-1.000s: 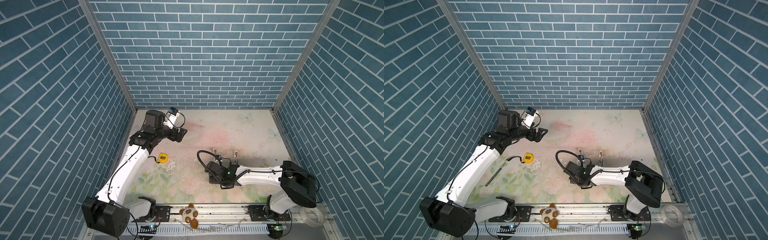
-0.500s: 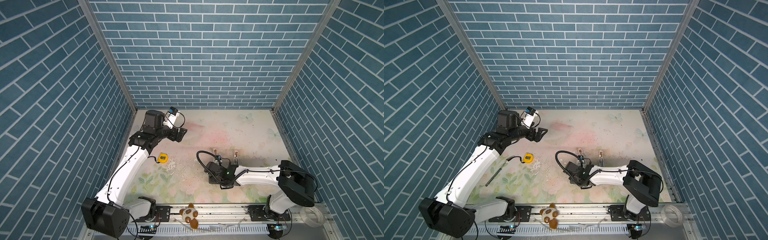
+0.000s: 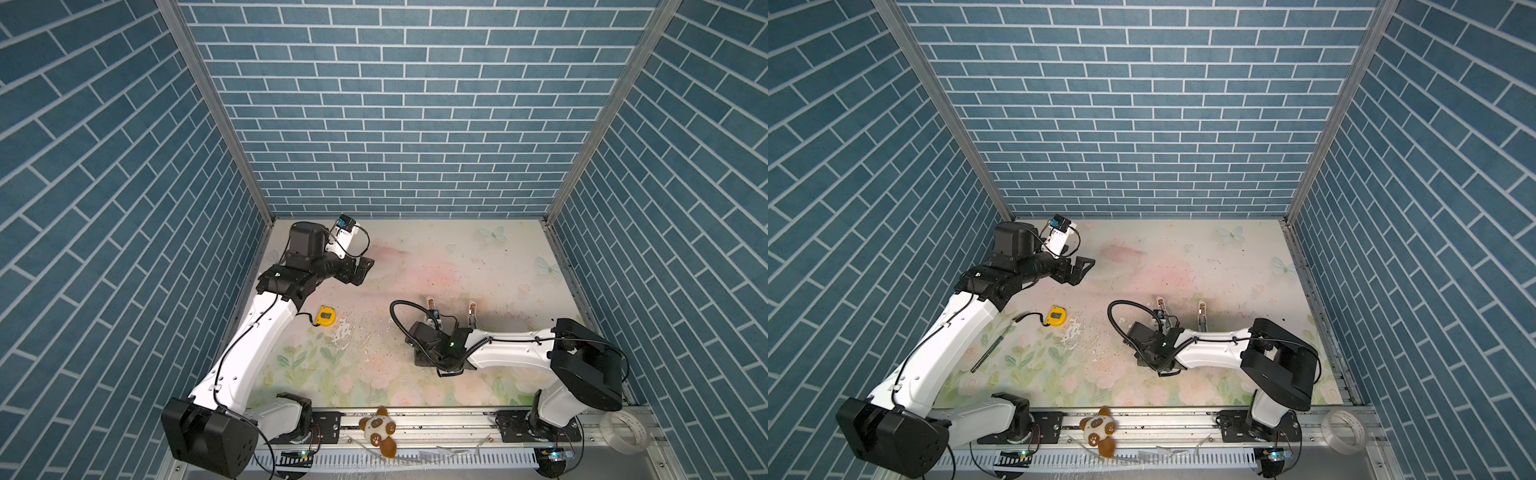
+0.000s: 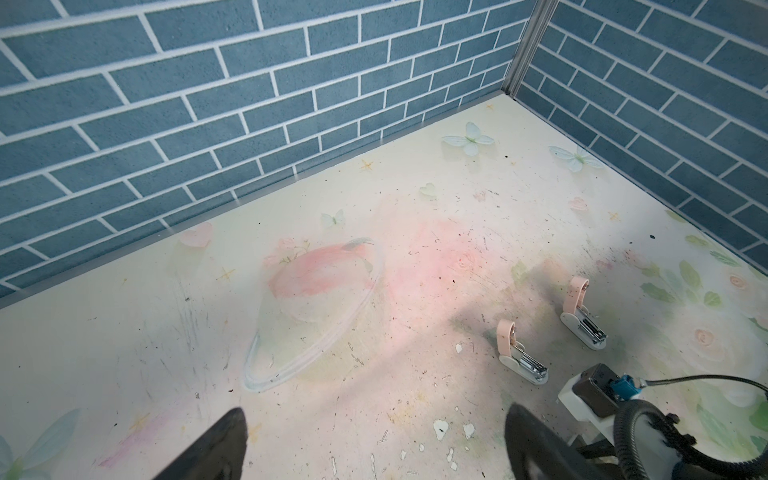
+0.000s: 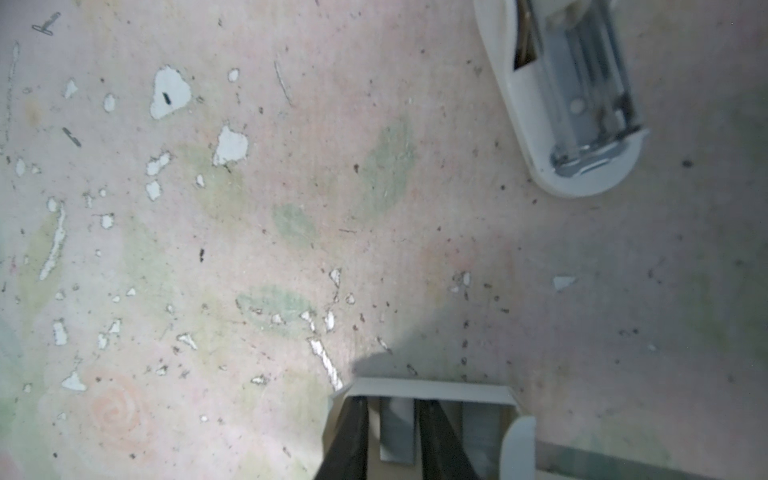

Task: Load the staples into the stapler

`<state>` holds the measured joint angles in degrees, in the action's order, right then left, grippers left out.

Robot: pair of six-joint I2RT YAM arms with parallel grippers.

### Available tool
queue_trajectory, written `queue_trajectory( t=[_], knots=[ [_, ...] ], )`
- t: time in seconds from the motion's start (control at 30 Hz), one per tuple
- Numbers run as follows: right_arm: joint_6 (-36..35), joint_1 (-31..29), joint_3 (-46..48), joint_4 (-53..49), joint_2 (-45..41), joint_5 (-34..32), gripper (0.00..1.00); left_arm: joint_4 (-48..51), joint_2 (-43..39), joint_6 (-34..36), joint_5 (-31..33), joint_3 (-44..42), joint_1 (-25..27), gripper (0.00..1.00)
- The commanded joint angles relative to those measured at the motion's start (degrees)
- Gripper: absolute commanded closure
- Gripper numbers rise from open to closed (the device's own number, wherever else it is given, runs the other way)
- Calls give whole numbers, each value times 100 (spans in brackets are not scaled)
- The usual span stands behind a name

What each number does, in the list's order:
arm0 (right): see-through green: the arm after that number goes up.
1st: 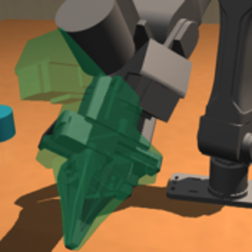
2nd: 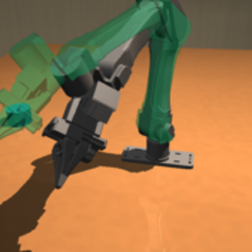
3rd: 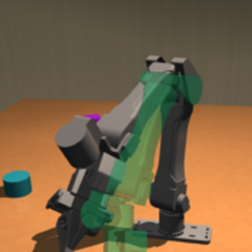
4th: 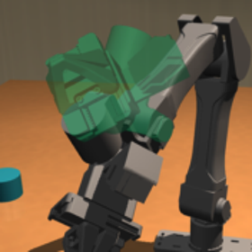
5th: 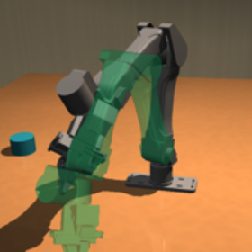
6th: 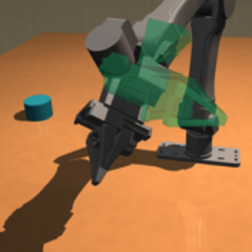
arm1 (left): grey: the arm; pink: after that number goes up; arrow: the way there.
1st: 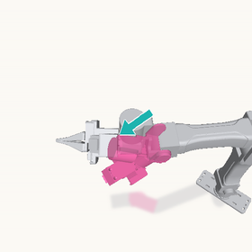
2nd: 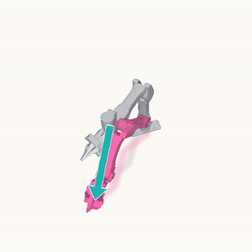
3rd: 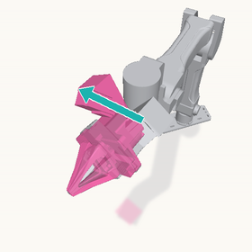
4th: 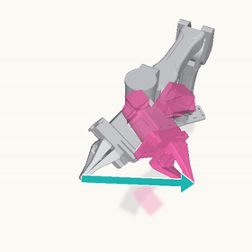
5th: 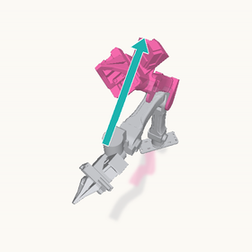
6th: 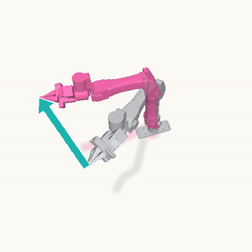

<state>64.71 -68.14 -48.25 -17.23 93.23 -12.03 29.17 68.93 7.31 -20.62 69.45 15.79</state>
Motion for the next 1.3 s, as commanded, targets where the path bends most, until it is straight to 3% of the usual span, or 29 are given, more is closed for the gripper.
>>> queue_trajectory(
  t=[0.0,0.93,1.27],
  knots=[
    [163,-31,-115,-166,89,-48,76,-61,-116,30,-23,-71,33,3],
    [-218,-103,-57,-394,334,-244,87,-70,-228,209,-66,-274,29,2],
    [-336,-175,-235,-596,554,-311,77,-87,-262,245,-57,-327,20,2]
  ],
)
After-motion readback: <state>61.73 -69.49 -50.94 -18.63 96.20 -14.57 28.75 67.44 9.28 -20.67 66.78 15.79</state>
